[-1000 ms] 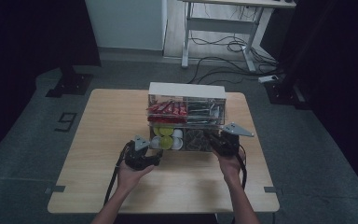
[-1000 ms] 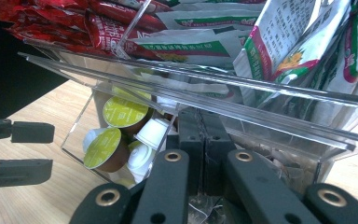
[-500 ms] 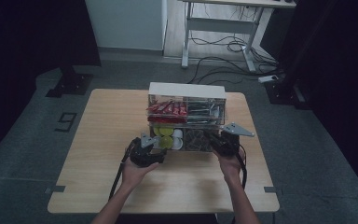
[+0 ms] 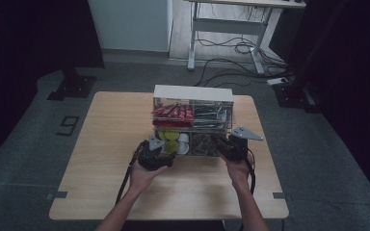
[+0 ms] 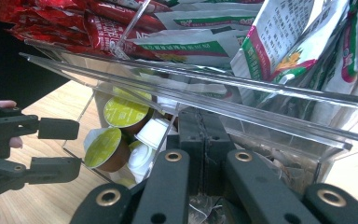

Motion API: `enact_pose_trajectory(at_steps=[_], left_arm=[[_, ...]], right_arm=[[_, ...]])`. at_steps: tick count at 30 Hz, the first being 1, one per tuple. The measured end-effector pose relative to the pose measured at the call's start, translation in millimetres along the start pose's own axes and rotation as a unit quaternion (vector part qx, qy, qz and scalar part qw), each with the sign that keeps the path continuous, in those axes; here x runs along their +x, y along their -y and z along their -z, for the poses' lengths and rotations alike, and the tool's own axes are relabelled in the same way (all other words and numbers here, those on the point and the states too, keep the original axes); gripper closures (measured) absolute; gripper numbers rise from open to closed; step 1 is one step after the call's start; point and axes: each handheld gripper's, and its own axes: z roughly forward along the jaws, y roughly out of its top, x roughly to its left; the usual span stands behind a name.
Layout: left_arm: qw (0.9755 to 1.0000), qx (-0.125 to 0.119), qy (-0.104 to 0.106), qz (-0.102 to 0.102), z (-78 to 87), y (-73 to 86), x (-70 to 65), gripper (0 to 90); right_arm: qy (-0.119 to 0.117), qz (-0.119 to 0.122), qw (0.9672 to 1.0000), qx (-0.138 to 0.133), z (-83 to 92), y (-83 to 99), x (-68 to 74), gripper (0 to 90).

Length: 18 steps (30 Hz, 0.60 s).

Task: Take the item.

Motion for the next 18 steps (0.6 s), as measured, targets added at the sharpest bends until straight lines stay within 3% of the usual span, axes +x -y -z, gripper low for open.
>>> enact_pose_trajectory(at_steps=[18], left_arm=[[1.0000,-0.004,0.003,0.003,-13.0,-3.8,0.1,30.4]], right_arm=[[0.001,0.001,1.0000,-0.003,0.5,0.5,-0.6,89.1]])
